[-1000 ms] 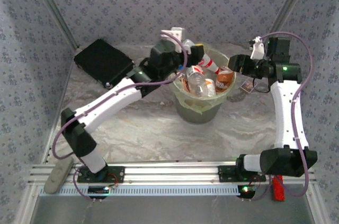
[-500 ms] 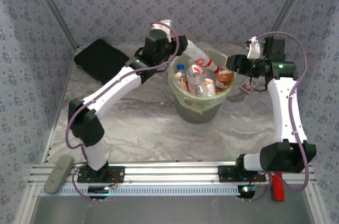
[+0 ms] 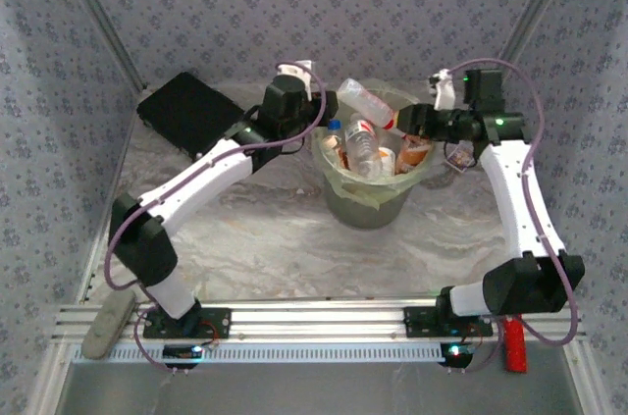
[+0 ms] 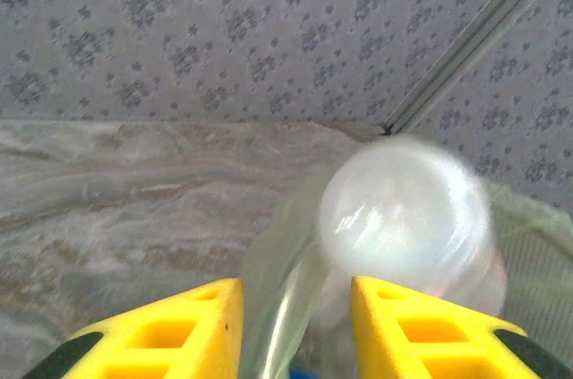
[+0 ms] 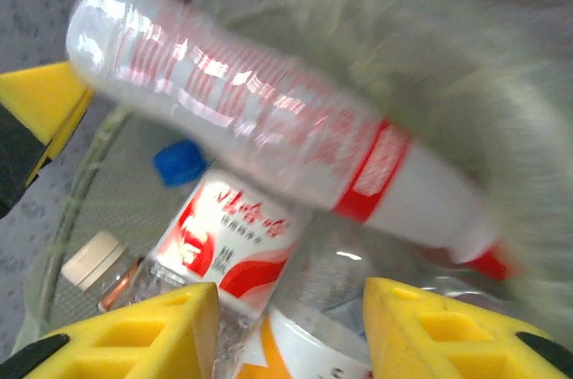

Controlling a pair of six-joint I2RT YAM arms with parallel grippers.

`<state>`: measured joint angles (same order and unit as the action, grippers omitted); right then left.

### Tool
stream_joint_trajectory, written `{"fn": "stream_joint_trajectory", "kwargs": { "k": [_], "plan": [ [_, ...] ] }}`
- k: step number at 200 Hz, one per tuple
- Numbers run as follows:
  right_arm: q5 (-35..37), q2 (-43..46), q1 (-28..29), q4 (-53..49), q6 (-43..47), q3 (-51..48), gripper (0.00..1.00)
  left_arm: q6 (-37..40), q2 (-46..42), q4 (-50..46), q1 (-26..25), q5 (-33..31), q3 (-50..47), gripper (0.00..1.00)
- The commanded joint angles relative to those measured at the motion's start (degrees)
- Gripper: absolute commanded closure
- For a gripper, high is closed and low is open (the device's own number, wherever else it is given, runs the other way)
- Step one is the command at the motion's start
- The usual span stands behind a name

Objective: Put the plastic bottles in the bin

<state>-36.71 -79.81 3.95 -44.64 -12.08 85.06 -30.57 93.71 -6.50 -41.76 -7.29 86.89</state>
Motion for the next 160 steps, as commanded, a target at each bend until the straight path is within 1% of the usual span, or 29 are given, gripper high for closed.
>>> {"fn": "stream_joint_trajectory", "kwargs": {
  "k": [1, 15, 26, 44, 56, 71, 99, 115, 134, 160],
  "plan": [
    [-2.6, -2.2, 4.3, 1.5, -3.0, -1.0, 0.53, -0.1, -6.2, -1.1, -0.2, -2.9, -2.8, 0.63],
    [-2.1, -3.6, 7.2, 2.3, -3.7, -0.1, 0.53, 0.1, -9.0, -2.0, -0.2, -3.6, -4.6, 0.62],
    [0.2, -4.3, 9.2, 2.4, -3.4, 1.1, 0.53, -0.1, -11.6, -2.0, -0.2, -4.3, -6.5, 0.62],
    [5.0, -3.9, 9.7, 1.9, -2.6, 3.8, 0.53, -0.1, -14.6, -2.0, -0.1, -5.1, -8.2, 0.61],
    [6.7, -3.7, 9.0, 0.2, -1.5, 6.5, 0.51, -0.1, -15.4, -2.6, 0.0, -4.9, -8.2, 0.6],
    [8.3, -2.9, 7.6, -2.2, 0.1, 9.9, 0.48, -0.4, -15.1, -3.3, -0.1, -3.2, -7.6, 0.56],
    [9.9, -1.3, 3.0, -7.1, 2.3, 15.0, 0.43, -0.7, -11.8, -4.8, -0.3, -1.1, -6.4, 0.52],
    [11.1, 0.2, -0.7, -9.4, 2.2, 14.5, 0.42, -1.5, -10.2, -4.5, -0.4, 0.1, -6.5, 0.51],
    [10.1, 1.3, -4.3, -11.1, 2.2, 11.7, 0.41, -2.3, -8.4, -3.6, -0.6, 1.1, -6.7, 0.51],
    [9.2, 0.9, -5.4, -12.3, 3.2, 8.7, 0.42, -2.7, -5.8, -3.9, -1.0, 2.1, -5.6, 0.5]
  ]
}}
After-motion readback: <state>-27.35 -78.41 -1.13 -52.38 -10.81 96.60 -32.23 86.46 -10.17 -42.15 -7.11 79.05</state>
